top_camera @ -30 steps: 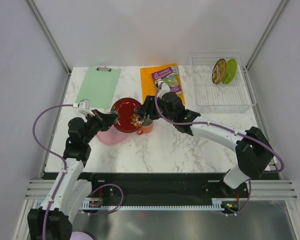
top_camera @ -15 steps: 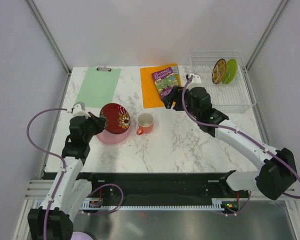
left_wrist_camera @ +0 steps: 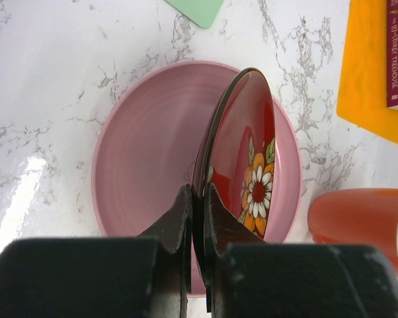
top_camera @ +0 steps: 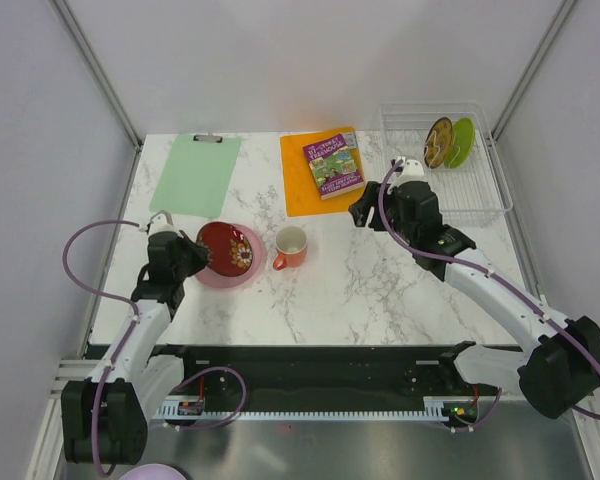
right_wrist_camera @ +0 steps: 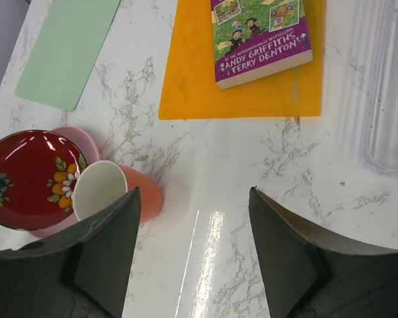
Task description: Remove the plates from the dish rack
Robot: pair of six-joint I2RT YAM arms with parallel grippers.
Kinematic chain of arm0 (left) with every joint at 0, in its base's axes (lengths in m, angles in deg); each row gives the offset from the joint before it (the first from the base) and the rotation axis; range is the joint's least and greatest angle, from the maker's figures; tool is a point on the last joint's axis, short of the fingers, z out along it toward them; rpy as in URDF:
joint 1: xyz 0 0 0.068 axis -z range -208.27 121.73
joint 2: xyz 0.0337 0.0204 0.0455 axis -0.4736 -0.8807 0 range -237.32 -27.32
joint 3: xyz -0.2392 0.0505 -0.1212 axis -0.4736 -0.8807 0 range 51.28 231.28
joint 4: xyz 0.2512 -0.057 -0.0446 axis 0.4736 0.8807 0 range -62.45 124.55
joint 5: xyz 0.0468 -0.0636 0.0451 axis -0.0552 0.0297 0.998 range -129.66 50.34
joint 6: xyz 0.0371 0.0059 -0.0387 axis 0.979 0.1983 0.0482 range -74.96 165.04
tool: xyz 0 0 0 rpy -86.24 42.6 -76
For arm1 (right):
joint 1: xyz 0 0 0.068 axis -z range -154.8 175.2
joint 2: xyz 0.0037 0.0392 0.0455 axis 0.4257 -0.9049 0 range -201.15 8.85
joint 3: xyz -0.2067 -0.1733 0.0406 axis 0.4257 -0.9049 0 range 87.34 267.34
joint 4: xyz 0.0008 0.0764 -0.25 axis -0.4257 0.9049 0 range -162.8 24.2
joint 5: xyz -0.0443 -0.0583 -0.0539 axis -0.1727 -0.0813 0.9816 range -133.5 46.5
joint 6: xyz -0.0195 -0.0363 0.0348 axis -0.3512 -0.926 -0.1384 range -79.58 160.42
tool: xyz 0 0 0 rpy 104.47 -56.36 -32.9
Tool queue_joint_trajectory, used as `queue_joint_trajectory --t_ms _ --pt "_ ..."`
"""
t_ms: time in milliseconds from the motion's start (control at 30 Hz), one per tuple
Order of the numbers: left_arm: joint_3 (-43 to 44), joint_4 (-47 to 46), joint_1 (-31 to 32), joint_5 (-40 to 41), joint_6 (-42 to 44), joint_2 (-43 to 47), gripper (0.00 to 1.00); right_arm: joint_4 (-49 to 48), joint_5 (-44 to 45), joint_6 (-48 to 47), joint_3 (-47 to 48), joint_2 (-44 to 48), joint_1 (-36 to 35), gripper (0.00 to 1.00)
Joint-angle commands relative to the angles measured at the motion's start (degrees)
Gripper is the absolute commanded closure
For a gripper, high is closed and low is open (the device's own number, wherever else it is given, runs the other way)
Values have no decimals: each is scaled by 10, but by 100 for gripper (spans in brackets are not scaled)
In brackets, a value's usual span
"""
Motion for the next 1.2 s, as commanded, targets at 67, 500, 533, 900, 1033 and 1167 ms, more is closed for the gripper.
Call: queue_joint_trajectory --t_ms 67,500,533,900,1033,1167 --pt "-11 -92 -5 2 5 -32 98 9 11 -18 -1 15 10 27" --pt "-17 -72 -5 20 16 -58 49 30 31 -28 14 6 22 26" --pt "-16 -71 -5 20 16 -58 47 32 34 -33 18 6 24 26" --pt "1 -48 -5 20 43 -79 23 63 101 -79 65 -13 45 23" --pt "11 -27 -5 25 53 -81 18 75 163 -108 102 -31 55 21" --pt "26 -2 -5 31 61 -71 16 75 249 -143 135 -64 64 19"
